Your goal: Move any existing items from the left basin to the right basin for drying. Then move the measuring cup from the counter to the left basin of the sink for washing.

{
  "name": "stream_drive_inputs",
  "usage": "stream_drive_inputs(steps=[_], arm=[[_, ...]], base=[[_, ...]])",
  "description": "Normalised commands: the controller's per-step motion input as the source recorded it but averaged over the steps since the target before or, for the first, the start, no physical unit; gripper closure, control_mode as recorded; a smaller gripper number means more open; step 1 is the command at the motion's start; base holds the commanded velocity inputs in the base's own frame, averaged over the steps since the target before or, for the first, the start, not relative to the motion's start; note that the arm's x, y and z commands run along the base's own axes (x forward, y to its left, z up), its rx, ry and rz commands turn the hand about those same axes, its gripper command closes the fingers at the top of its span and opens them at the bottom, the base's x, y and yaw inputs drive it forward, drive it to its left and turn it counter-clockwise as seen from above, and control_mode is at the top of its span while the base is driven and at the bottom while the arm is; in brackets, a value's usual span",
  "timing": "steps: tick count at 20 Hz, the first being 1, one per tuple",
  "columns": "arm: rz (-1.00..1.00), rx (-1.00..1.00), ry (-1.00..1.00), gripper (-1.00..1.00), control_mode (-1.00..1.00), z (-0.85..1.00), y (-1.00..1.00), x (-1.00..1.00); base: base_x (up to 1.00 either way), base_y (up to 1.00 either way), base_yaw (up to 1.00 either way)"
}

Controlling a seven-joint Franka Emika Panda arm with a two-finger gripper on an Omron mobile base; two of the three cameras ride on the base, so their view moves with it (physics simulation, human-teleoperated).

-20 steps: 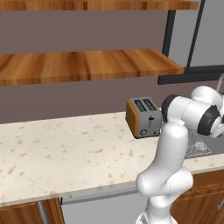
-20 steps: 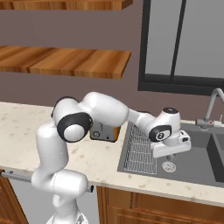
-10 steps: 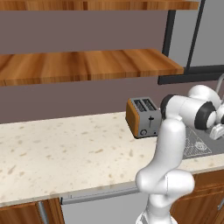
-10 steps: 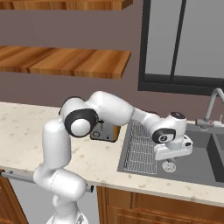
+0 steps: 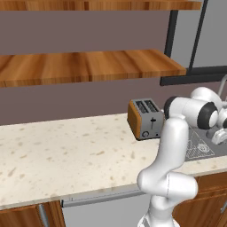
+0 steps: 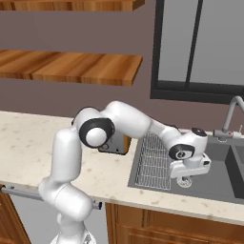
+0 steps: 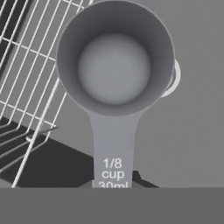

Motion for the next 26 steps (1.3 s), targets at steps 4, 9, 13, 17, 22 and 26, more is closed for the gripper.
stream_drive_inputs(steps=[4,9,13,17,22,26], arm=[[0.00,0.02,0.00,1.00,-1.00,-0.22,0.00,0.19],[0.00,0.03,0.00,1.00,-1.00,-0.23,-0.04,0.22],[0.00,0.04,0.00,1.00,-1.00,-0.23,-0.14,0.16],[0.00,0.05,0.00,1.00,-1.00,-0.22,-0.24,0.11],[0.00,0.05,0.00,1.00,-1.00,-0.16,-0.22,0.15],[0.00,0.03,0.00,1.00,-1.00,-0.12,-0.16,0.27]], base=[[0.00,0.00,0.00],[0.00,0.00,0.00],[0.00,0.00,0.00],[0.00,0.00,0.00],[0.00,0.00,0.00],[0.00,0.00,0.00]])
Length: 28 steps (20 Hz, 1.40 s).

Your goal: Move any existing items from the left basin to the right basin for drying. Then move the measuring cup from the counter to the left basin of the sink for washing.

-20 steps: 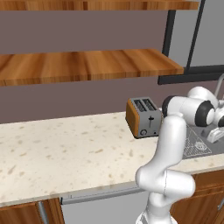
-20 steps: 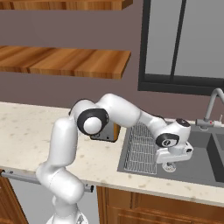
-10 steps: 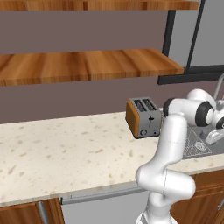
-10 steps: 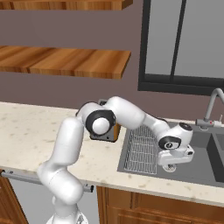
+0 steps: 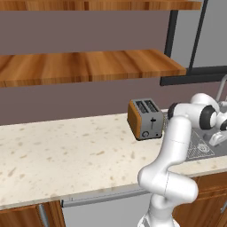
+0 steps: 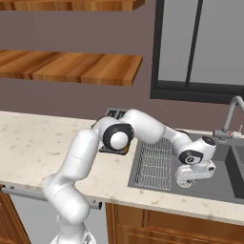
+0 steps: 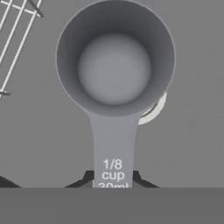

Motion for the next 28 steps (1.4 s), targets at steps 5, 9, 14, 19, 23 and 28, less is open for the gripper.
stream_drive_inputs(steps=[5,9,14,19,23,28], arm=[[0.00,0.00,0.01,1.00,-1.00,-0.24,-0.13,0.35],[0.00,0.00,0.05,1.00,-1.00,-0.37,-0.14,0.34],[0.00,0.00,0.06,1.00,-1.00,-0.35,-0.18,0.30],[0.00,0.00,0.03,1.00,-1.00,-0.27,-0.25,0.23],[0.00,0.00,0.02,1.00,-1.00,-0.26,-0.26,0.19],[0.00,0.02,0.01,-1.00,-1.00,-0.12,-0.09,0.03]], base=[[0.00,0.00,0.00],[0.00,0.00,0.00],[0.00,0.00,0.00],[0.00,0.00,0.00],[0.00,0.00,0.00],[0.00,0.00,0.00]])
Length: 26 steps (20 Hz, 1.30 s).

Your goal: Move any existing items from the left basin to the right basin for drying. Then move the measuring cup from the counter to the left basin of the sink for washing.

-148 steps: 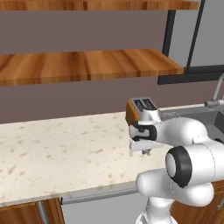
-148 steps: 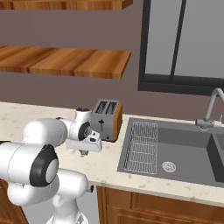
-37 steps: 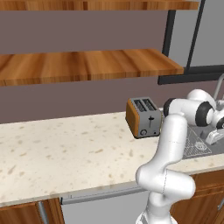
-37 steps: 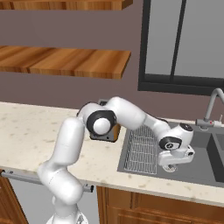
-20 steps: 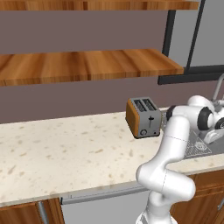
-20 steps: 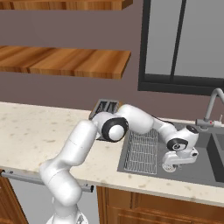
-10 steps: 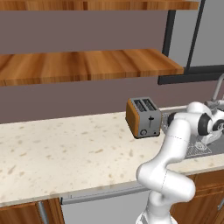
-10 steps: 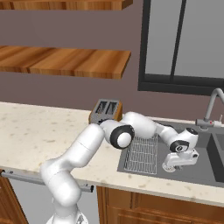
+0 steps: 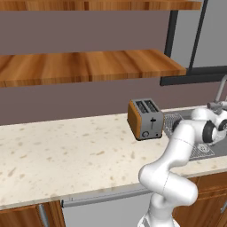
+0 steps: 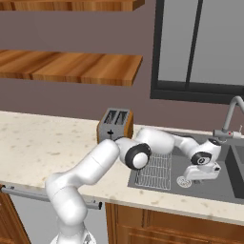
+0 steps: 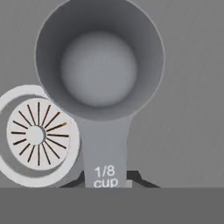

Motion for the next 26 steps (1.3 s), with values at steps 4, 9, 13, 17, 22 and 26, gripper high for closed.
stream_drive_inputs(steps=[4,9,13,17,22,26], arm=[[0.00,0.02,0.00,-1.00,-1.00,0.00,0.01,0.00],[0.00,0.00,0.00,-1.00,-1.00,0.00,0.17,-0.01],[0.00,0.00,-0.01,-1.00,-1.00,0.15,0.51,-0.26],[0.00,-0.05,-0.06,-1.00,-1.00,0.49,0.59,-0.39],[-0.07,-0.14,-0.08,-1.00,-1.00,0.67,0.43,-0.28],[-0.06,-0.19,-0.04,-1.00,-1.00,0.43,0.64,-0.31]], base=[[0.00,0.00,0.00],[0.00,0.00,0.00],[0.00,0.00,0.00],[0.00,0.00,0.00],[0.00,0.00,0.00],[0.00,0.00,0.00]])
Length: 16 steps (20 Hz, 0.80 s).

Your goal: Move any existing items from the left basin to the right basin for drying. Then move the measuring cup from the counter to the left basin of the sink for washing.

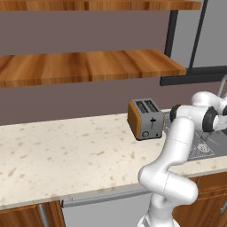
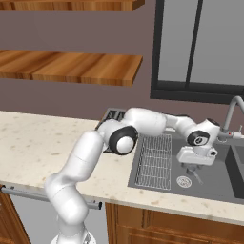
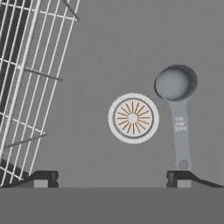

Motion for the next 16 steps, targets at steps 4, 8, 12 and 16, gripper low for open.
stream_drive_inputs(steps=[4,8,12,16], arm=[[-0.06,-0.15,0.00,-1.00,-1.00,0.25,0.74,-0.39],[-0.07,-0.13,-0.01,-1.00,-1.00,0.42,0.67,-0.37],[-0.09,-0.16,-0.05,-1.00,-1.00,0.80,0.52,-0.14],[-0.09,-0.14,-0.02,-1.00,-1.00,0.84,0.51,-0.08]], base=[[0.00,0.00,0.00],[0.00,0.00,0.00],[0.00,0.00,0.00],[0.00,0.00,0.00]])
